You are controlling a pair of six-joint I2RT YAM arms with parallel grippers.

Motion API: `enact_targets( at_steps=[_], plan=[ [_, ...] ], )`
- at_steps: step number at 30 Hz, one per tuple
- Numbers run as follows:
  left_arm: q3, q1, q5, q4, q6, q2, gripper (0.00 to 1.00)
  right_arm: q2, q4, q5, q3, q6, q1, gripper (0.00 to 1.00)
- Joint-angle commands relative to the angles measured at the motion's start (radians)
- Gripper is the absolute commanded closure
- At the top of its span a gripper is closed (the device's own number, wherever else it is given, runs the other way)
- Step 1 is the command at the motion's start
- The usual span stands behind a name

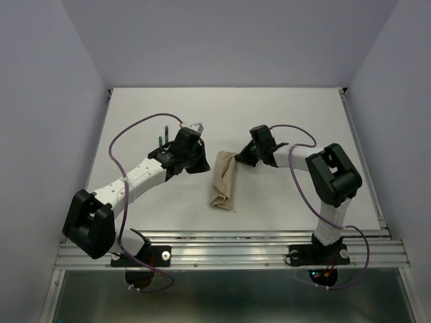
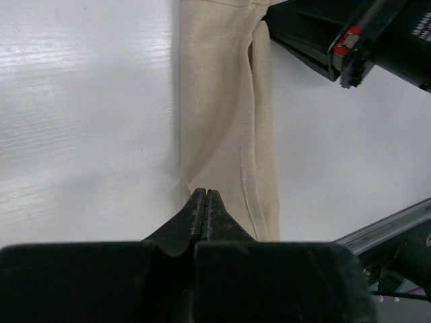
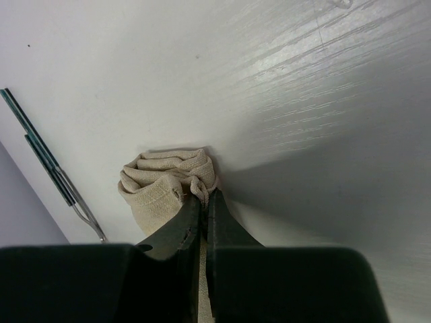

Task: Fold the napkin into a case and place the utensils inside
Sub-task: Fold the 2/3-rectangle-folded napkin at the center of the board.

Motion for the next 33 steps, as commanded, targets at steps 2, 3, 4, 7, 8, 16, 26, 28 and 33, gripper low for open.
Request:
enact_targets(
  at_steps=[2, 3, 4, 7, 8, 16, 26, 28, 33],
  plan=[
    [-0.006, -0.003, -0.042, 0.059, -0.044, 0.082, 1.0, -0.006, -0.076, 0.065, -0.017, -0.027, 0.0, 0.99],
    [-0.008, -0.003, -0.047, 0.067, -0.047, 0.096, 1.0, -0.004, -0.076, 0.064, -0.017, -0.029, 0.0, 0.99],
    [-0.01, -0.003, -0.05, 0.074, -0.047, 0.113, 1.0, -0.004, -0.076, 0.062, -0.015, -0.027, 0.0, 0.99],
    [-0.025, -0.006, -0.062, 0.12, -0.05, 0.168, 1.0, 0.0, -0.076, 0.065, -0.02, -0.027, 0.0, 0.99],
    [-0.026, -0.007, -0.05, 0.134, -0.049, 0.195, 1.0, 0.003, -0.076, 0.064, -0.018, -0.027, 0.0, 0.99],
    [0.006, -0.104, -0.013, 0.137, -0.027, 0.243, 1.0, 0.014, -0.075, 0.064, -0.014, -0.029, 0.0, 0.99],
    [0.0, -0.165, -0.03, 0.127, -0.023, 0.269, 1.0, 0.005, -0.087, 0.068, 0.0, -0.064, 0.0, 0.99],
    [-0.005, -0.171, -0.031, 0.127, -0.023, 0.288, 1.0, 0.0, -0.091, 0.058, 0.011, -0.09, 0.0, 0.98],
    [-0.016, -0.17, -0.044, 0.122, -0.021, 0.323, 1.0, -0.061, -0.127, 0.061, 0.026, -0.164, 0.0, 0.63]
  ],
)
